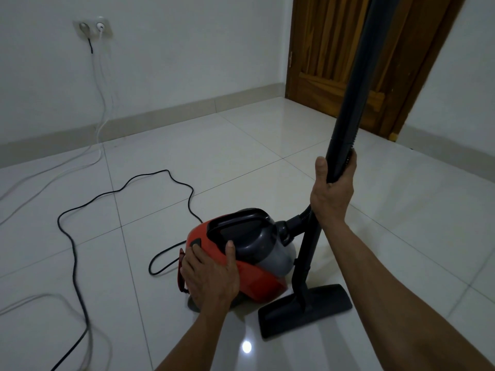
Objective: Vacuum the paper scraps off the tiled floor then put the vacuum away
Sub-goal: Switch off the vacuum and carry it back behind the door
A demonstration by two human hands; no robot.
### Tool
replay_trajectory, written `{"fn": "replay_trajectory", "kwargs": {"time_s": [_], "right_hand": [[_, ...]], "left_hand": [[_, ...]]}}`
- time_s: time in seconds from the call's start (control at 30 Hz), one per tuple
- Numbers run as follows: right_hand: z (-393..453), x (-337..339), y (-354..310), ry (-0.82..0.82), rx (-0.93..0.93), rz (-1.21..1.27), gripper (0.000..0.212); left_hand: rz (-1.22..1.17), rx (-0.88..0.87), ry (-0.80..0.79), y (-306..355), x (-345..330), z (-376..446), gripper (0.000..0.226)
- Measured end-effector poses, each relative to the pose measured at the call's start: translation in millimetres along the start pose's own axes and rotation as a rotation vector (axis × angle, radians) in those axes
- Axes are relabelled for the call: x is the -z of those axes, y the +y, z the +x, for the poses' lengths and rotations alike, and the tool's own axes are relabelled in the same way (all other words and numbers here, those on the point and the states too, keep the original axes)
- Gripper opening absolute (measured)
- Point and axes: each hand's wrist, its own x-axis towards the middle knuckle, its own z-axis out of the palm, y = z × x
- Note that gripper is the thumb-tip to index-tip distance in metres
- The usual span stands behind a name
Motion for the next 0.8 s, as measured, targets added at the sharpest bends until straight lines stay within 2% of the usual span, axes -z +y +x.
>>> {"fn": "replay_trajectory", "kwargs": {"time_s": [0.8], "right_hand": [[0.1, -0.6, 2.5, 0.016, 0.01, -0.014, 0.076]], "left_hand": [[0.014, -0.011, 0.015, -0.2, -1.3, 0.7, 0.097]]}}
